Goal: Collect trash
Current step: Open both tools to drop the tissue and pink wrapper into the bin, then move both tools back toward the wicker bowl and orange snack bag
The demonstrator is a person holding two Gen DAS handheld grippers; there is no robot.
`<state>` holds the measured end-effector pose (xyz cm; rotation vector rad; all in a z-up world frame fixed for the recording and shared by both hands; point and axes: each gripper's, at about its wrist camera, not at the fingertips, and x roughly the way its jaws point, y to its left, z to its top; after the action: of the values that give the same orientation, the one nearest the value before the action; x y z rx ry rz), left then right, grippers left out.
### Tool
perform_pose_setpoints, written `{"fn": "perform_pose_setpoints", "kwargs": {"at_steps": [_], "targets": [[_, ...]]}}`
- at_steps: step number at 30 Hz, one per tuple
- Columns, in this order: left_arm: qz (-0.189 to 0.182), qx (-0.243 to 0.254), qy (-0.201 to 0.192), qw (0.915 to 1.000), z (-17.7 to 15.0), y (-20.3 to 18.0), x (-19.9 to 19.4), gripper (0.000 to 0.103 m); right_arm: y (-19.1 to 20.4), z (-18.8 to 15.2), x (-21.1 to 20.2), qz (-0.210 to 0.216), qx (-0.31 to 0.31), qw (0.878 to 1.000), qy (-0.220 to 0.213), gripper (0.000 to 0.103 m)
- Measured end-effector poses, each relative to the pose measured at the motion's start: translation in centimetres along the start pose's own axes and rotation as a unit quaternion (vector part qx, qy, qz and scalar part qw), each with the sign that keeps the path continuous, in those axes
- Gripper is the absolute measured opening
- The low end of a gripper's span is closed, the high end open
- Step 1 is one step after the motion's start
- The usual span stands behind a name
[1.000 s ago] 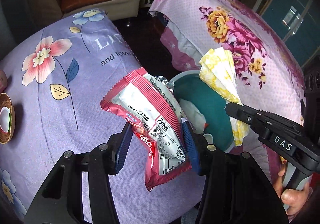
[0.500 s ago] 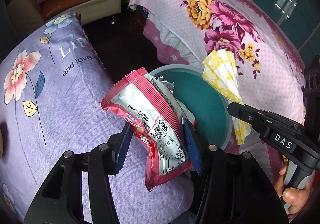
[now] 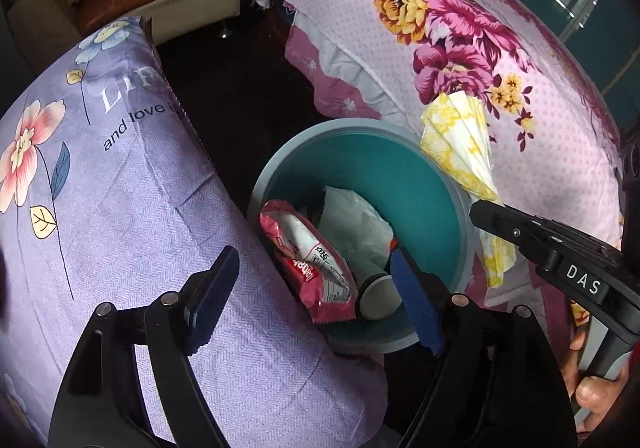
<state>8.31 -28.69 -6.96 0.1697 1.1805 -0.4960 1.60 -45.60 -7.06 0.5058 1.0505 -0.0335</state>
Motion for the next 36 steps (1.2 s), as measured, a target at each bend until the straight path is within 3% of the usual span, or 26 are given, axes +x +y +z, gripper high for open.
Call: {"fn": "perform_pose_setpoints", "kwargs": {"at_steps": [2, 24, 26, 32, 36], "targets": [[0.005, -0.002, 0.0, 1.0, -0.1, 0.2, 0.1, 0.088, 0.1, 0.0, 0.2, -0.001, 0.0, 1.0, 0.002, 0.012], [0.023, -0.031, -0.005, 0.9992, -1.6, 3.9, -0.6, 0.09, 2.5, 0.1, 2.0, -0.031, -0.02, 0.999, 0.028, 0.014], [0.021, -0.033, -0.006, 0.9992, -1.8, 4.2, -0.6, 0.09, 2.6, 0.1, 2.0, -0.035, -0.02, 0.999, 0.03, 0.017], [0.013, -0.04, -0.01, 0.9991, -2.2, 5.1, -1.0, 0.09, 3.2, -0.1, 2.3, -0.05, -0.023, 0.998, 0.034, 0.042], [0.007, -0.046, -0.011, 0.9989, -2.6, 5.6, -1.2, 0.09, 3.6, -0.2, 2.3, -0.055, -0.02, 0.998, 0.037, 0.064]]}}
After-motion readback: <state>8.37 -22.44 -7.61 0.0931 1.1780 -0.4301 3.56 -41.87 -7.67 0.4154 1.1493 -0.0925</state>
